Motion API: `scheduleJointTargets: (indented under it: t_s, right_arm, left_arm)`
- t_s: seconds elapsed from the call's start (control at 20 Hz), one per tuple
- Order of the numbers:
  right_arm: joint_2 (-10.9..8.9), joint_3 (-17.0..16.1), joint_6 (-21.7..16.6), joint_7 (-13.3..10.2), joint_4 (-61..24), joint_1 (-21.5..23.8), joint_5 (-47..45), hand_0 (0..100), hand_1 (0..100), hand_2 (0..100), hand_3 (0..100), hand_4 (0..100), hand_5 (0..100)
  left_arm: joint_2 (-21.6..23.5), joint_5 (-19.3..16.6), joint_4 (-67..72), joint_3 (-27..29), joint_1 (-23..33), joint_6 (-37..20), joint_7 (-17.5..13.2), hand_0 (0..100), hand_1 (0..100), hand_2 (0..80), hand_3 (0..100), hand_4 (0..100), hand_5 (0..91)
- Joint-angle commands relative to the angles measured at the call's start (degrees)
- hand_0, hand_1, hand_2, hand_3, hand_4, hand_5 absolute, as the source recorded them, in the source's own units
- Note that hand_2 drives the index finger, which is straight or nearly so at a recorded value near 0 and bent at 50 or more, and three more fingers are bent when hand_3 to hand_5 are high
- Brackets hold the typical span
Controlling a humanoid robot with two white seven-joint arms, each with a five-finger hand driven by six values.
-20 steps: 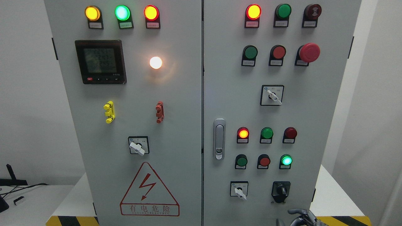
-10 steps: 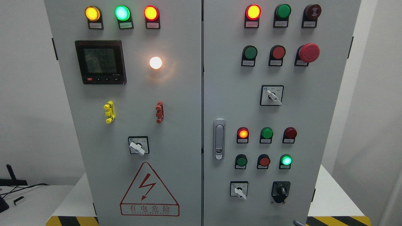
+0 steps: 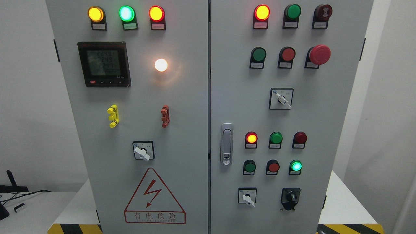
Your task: Trip black knob to open circuit
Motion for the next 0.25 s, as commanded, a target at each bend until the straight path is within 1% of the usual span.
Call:
scheduleJointTargets:
  t_s: [0.0,0.2]
  right_arm:
    - [-1.94,-0.8,0.1,1.2,-2.6,0.7,-1.7,13,0,0,4,0,0]
    - [-1.85,-0.9,0.2,1.2,-2.6,0.6,-1.7,12,0,0,4,0,0]
  left_arm:
    - [-0.1,-1.8,0.1,0.0,0.0,0.0,0.0,12,39,0.0,0,0,0.0]
    - [-0.1,-1.8,0.1,0.0,0.0,0.0,0.0,12,39,0.0,0,0,0.0]
